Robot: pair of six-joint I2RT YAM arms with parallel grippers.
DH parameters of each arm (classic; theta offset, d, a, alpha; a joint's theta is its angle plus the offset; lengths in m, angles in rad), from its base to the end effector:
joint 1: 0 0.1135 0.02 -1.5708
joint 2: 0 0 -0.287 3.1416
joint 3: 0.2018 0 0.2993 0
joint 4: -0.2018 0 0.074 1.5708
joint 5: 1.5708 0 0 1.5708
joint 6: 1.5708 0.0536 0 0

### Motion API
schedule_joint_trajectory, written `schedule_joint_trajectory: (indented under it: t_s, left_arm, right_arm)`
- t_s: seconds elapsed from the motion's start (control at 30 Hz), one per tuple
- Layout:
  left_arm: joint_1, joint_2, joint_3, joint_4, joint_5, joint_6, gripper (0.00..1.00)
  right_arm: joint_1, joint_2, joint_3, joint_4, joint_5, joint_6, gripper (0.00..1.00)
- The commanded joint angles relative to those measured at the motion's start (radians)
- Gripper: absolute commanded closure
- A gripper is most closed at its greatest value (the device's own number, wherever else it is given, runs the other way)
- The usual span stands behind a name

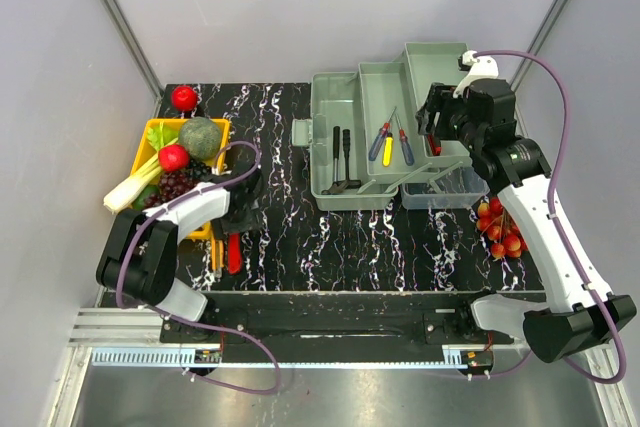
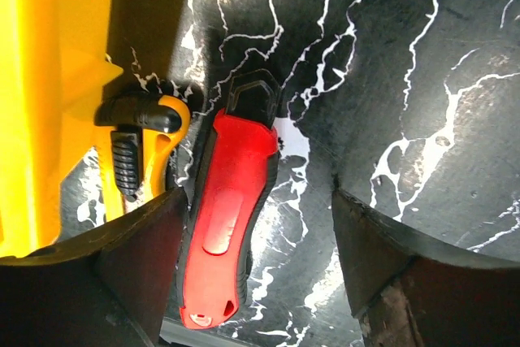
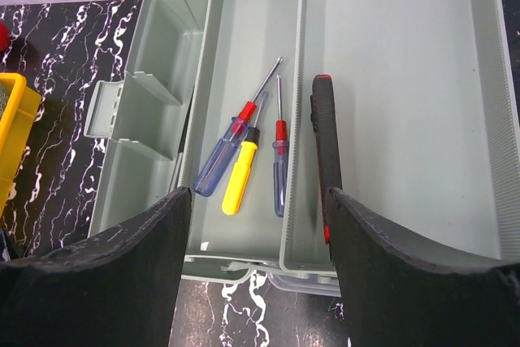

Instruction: Pack the tool kit

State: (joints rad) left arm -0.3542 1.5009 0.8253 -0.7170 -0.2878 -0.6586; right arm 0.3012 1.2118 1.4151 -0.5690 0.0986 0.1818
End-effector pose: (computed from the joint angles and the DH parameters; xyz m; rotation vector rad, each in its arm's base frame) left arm 0.2759 -0.0858 0.1398 -0.4665 2.7995 0.2366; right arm 0.3006 0.0879 0.4546 -0.0500 1.9406 0.2262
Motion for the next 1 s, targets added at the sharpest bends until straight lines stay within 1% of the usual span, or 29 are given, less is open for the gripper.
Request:
schedule_joint_trajectory:
  t_s: [0.0, 0.03, 0.13, 0.27, 0.3, 0.37, 0.43, 0.53, 0.6, 0.67, 0.83, 0.93, 0.97]
  left_arm:
    - [0.003, 0.025, -0.014, 0.034, 0.055, -0.033, 0.25]
    - [0.003, 0.035, -0.012, 0.037, 0.062, -0.033, 0.25]
    - [0.006, 0.056, -0.002, 0.04, 0.076, -0.03, 0.31]
    - [0.003, 0.062, 0.015, 0.04, 0.09, -0.026, 0.46]
    - [0.003, 0.056, 0.02, 0.039, 0.088, -0.023, 0.51]
    - [0.004, 0.044, 0.024, 0.04, 0.078, -0.021, 0.6]
    - [0.004, 0.03, 0.032, 0.039, 0.072, -0.013, 0.69]
    - [0.004, 0.024, 0.043, 0.031, 0.061, -0.006, 0.8]
    - [0.004, 0.018, 0.051, 0.027, 0.052, -0.001, 0.92]
    - [0.004, 0.004, 0.061, 0.024, 0.042, 0.011, 1.0]
    - [0.004, -0.057, 0.103, 0.017, 0.039, 0.04, 1.0]
    - [0.004, -0.114, 0.144, 0.016, 0.067, 0.06, 1.0]
    - [0.004, -0.132, 0.162, 0.016, 0.079, 0.068, 1.0]
  right_arm:
    - [0.006, 0.005, 0.015, 0.038, 0.023, -0.019, 0.27]
    - [0.006, 0.008, 0.015, 0.041, 0.018, -0.019, 0.27]
    - [0.006, 0.012, 0.019, 0.044, -0.006, -0.013, 0.27]
    - [0.006, 0.02, 0.024, 0.041, -0.121, 0.007, 0.24]
    - [0.007, 0.02, 0.022, 0.043, -0.147, 0.018, 0.22]
    - [0.006, 0.014, 0.009, 0.057, -0.206, 0.034, 0.1]
    - [0.006, 0.002, -0.007, 0.083, -0.282, 0.048, 0.03]
    - [0.006, -0.005, -0.011, 0.107, -0.379, 0.077, 0.01]
    - [0.006, 0.003, -0.011, 0.119, -0.425, 0.094, 0.0]
    - [0.006, 0.009, -0.019, 0.133, -0.486, 0.104, 0.01]
    - [0.006, 0.025, -0.064, 0.204, -0.663, 0.163, 0.01]
    - [0.01, 0.031, -0.12, 0.289, -0.779, 0.221, 0.01]
    - [0.018, 0.031, -0.136, 0.316, -0.796, 0.237, 0.01]
